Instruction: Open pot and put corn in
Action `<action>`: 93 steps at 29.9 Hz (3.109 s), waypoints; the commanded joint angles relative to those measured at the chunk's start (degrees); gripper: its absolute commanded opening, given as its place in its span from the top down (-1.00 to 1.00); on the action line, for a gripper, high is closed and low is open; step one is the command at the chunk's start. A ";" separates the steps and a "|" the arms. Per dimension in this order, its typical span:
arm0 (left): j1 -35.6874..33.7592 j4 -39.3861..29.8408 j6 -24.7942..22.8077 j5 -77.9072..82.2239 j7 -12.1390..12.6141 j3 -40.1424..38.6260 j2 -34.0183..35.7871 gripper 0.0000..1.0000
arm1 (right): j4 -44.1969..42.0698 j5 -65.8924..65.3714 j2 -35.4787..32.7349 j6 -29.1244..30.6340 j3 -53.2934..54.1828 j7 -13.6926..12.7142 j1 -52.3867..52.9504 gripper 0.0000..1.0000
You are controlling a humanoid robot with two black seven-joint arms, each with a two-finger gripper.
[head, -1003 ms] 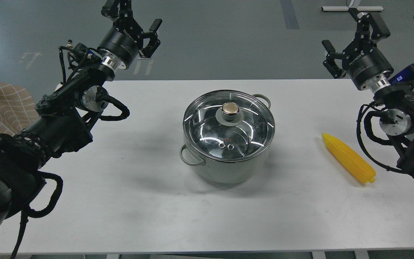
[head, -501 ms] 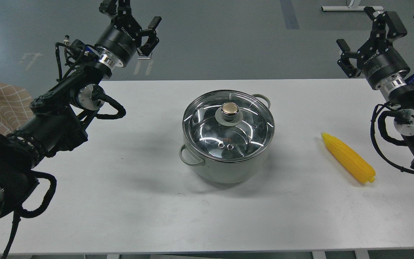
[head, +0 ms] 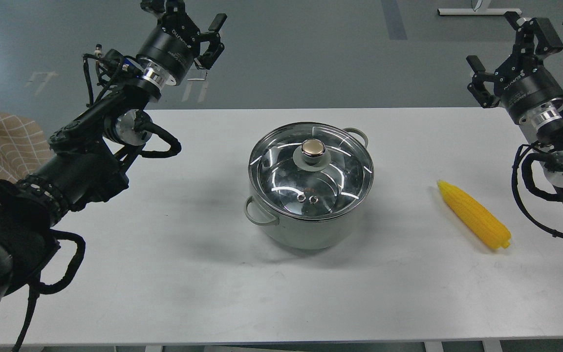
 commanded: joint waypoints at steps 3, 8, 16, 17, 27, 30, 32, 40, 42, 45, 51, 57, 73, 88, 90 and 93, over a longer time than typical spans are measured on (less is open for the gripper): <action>-0.45 -1.52 0.44 3.44 0.00 1.32 0.67 -0.95 | 0.27 0.04 -0.71 0.00 0.02 0.01 -0.31 -1.00; -3.70 -10.48 3.16 16.71 0.00 1.32 5.76 -0.95 | 0.62 -0.14 -1.24 0.00 0.02 0.01 -0.31 -1.00; -5.11 -34.21 8.61 46.85 0.00 1.32 15.61 -0.95 | 0.62 -0.75 -0.98 0.00 0.02 0.01 -0.40 -1.00; -4.94 -37.62 9.92 53.67 0.00 1.32 16.14 -0.95 | 0.62 -0.93 -0.72 0.00 -0.07 0.01 -0.31 -1.00; 0.86 -44.60 17.06 106.54 0.00 2.11 9.65 -0.95 | 0.71 -1.19 -0.10 0.00 -0.07 0.01 -0.40 -1.00; 2.97 -43.03 17.49 114.71 0.00 2.73 7.97 -0.95 | 0.71 -1.19 -0.10 0.00 -0.07 0.01 -0.49 -1.00; 4.64 -40.22 19.24 114.93 0.00 3.08 5.43 -0.95 | 0.71 -1.19 -0.10 0.00 -0.07 0.01 -0.93 -1.00; 6.05 -33.88 20.13 114.93 0.00 4.31 3.49 -0.95 | 0.97 -1.19 -0.01 0.00 -0.07 0.01 -1.72 -1.00; 6.49 -33.79 20.13 114.93 0.00 4.66 3.49 -0.95 | 0.97 -1.19 -0.01 0.00 -0.07 0.01 -1.72 -1.00; 8.33 -33.70 20.13 114.93 0.00 5.27 3.57 -0.95 | 0.97 -1.19 0.25 0.00 -0.07 0.01 -1.81 -1.00; 10.01 -33.70 20.92 114.93 0.00 5.10 3.84 -0.95 | 0.97 -1.19 0.86 0.00 -0.07 0.01 -2.51 -1.00; 10.09 -32.65 20.92 114.93 0.00 5.10 3.58 -0.93 | 1.06 -1.19 0.87 0.00 -0.07 0.01 -2.69 -1.00; 10.27 -31.16 20.92 114.93 0.00 5.28 3.57 -0.22 | 2.03 -1.19 0.69 0.00 -0.07 0.01 -3.48 -1.00; 9.04 -31.94 20.57 114.93 0.00 4.58 3.75 1.00 | 2.56 -1.19 0.25 0.00 -0.07 0.01 -4.18 -1.00; 7.03 -32.21 20.57 114.93 0.00 4.31 4.01 1.00 | 2.56 -1.19 0.25 0.00 -0.07 0.01 -4.18 -1.00; 4.04 -32.65 20.48 114.93 0.00 4.31 5.06 1.00 | 2.56 -1.19 0.16 0.00 -0.07 0.01 -4.18 -1.00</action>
